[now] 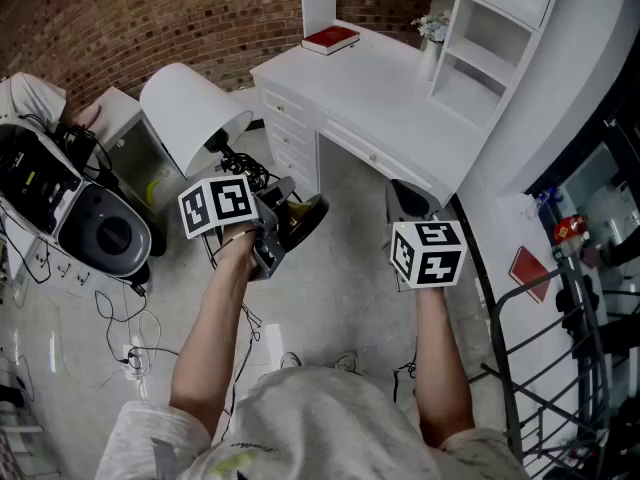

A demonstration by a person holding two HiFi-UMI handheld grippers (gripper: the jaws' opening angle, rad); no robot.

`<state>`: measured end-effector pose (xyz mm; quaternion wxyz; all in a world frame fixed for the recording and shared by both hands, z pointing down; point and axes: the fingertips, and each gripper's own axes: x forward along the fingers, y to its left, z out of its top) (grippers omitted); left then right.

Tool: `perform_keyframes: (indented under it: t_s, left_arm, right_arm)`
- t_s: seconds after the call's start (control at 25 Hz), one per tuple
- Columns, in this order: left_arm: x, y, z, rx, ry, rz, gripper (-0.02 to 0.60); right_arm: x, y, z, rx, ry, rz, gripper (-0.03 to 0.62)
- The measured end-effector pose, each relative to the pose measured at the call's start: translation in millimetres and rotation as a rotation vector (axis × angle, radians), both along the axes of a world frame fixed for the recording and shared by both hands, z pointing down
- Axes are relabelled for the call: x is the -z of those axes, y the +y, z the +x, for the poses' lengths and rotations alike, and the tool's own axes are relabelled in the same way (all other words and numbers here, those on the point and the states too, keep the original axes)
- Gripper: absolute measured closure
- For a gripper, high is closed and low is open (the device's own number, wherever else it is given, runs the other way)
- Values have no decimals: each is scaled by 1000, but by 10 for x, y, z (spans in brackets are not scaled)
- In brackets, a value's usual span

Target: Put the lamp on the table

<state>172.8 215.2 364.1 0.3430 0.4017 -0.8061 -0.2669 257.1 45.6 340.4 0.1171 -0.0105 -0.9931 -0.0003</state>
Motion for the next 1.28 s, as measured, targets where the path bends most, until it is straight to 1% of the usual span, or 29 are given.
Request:
perform_keyframes:
  t_s: [0.32, 0.72, 1.04, 1.28]
  left_arm:
    - [-30, -187, 67, 0, 4, -8, 505]
    - [-31, -566, 122, 25, 12, -1, 505]
    - [-58, -750, 27, 27, 11, -15, 505]
    - [-103, -813, -160, 30, 13, -18, 505]
  right_arm:
    - [-65, -142, 39, 6, 5, -3, 589]
    - [-66, -501, 93, 34, -13, -54, 589]
    - [-97, -658, -26, 48, -16, -81, 589]
    - [-155, -721, -214, 56, -7, -85, 589]
